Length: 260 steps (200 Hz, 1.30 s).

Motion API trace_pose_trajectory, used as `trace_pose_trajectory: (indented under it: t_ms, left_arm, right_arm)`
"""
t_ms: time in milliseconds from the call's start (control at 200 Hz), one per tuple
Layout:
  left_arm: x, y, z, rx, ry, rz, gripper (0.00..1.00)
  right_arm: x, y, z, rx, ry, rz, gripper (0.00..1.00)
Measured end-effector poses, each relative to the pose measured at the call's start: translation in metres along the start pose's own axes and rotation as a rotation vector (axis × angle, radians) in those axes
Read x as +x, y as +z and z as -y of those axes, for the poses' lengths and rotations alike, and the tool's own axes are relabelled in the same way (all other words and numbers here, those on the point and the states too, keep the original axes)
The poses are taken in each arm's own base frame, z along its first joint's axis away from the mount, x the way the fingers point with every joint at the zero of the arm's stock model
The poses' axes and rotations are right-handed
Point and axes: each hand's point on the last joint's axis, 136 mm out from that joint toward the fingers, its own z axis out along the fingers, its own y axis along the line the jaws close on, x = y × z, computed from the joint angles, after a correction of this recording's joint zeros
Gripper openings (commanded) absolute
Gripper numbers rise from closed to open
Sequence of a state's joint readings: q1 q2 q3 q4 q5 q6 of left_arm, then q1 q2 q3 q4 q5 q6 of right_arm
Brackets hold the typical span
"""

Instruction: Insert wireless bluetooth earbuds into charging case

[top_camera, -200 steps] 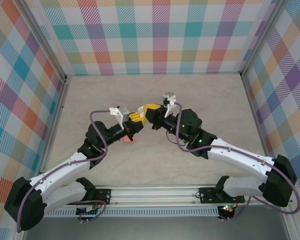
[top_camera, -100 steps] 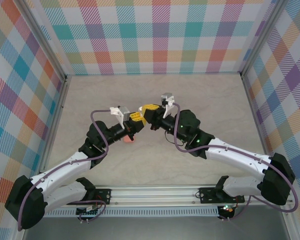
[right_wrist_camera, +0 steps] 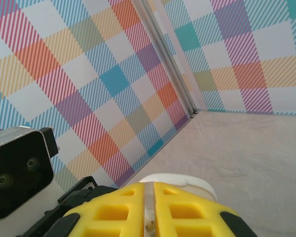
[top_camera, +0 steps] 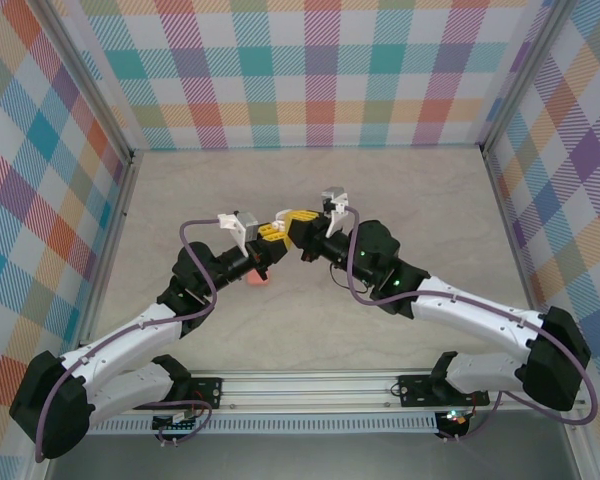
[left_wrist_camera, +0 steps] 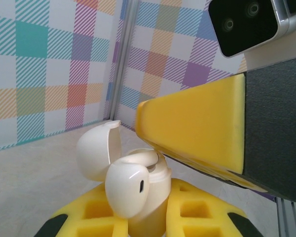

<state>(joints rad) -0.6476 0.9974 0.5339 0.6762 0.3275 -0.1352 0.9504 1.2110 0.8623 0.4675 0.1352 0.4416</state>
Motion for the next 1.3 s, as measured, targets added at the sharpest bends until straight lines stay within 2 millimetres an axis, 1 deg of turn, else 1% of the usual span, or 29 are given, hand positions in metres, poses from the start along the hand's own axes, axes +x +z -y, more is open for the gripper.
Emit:
trace_pose_trajectory:
  t_ms: [95,245,355,405,515,645,700,745,780,830,885,950,990,1045,1090,1200,1260,1300]
  left_arm:
    - [0.001,0.0,0.0,-0.001,0.0,-0.005,0.0]
    - [0.011,0.0,-0.002,-0.005,0.017,-0.054,0.0]
    - [0.018,0.0,0.0,0.006,0.049,-0.092,0.0]
    - [0.022,0.0,0.001,0.015,0.067,-0.109,0.0]
    - [0.029,-0.001,0.006,0.051,0.111,-0.138,0.0]
    - [0.038,-0.002,0.015,0.115,0.157,-0.169,0.0]
    - [0.044,-0.001,0.017,0.137,0.171,-0.191,0.0]
    - [0.049,0.001,0.017,0.15,0.178,-0.213,0.0]
    - [0.053,0.003,0.017,0.158,0.182,-0.228,0.0]
    - [0.058,0.006,0.016,0.165,0.184,-0.249,0.0]
    - [0.062,0.009,0.014,0.17,0.183,-0.264,0.0]
    - [0.069,0.013,0.012,0.172,0.176,-0.29,0.0]
    - [0.073,0.016,0.01,0.17,0.171,-0.309,0.0]
    - [0.081,0.02,0.007,0.17,0.162,-0.334,0.0]
    - [0.089,0.022,0.004,0.168,0.153,-0.356,0.0]
    - [0.118,0.025,-0.005,0.159,0.12,-0.432,0.0]
    - [0.134,0.025,-0.01,0.152,0.106,-0.474,0.0]
    - [0.143,0.026,-0.013,0.151,0.103,-0.496,0.0]
  right_arm:
    - [0.001,-0.005,0.003,0.017,0.0,-0.009,0.14]
    - [0.002,-0.013,0.006,0.04,-0.002,-0.027,0.14]
    - [0.0,-0.025,0.008,0.066,-0.014,-0.053,0.15]
    - [-0.004,-0.032,0.009,0.082,-0.023,-0.067,0.17]
    - [-0.024,-0.047,0.01,0.104,-0.066,-0.097,0.24]
    - [-0.067,-0.063,0.01,0.118,-0.12,-0.144,0.28]
    - [-0.081,-0.069,0.008,0.112,-0.129,-0.167,0.3]
    - [-0.088,-0.073,0.006,0.104,-0.133,-0.19,0.33]
    - [-0.088,-0.074,0.004,0.092,-0.132,-0.217,0.36]
    - [-0.081,-0.073,0.001,0.069,-0.118,-0.264,0.39]
    - [-0.064,-0.07,0.001,0.046,-0.096,-0.334,0.4]
    - [-0.042,-0.066,0.009,0.053,-0.062,-0.411,0.43]
    - [-0.026,-0.064,0.019,0.079,-0.029,-0.459,0.44]
    - [-0.007,-0.065,0.038,0.134,0.028,-0.511,0.44]
    - [0.006,-0.067,0.059,0.198,0.09,-0.543,0.44]
    - [0.032,-0.077,0.115,0.352,0.254,-0.578,0.45]
    - [0.047,-0.081,0.141,0.417,0.334,-0.596,0.44]
    - [0.058,-0.082,0.155,0.448,0.381,-0.613,0.44]
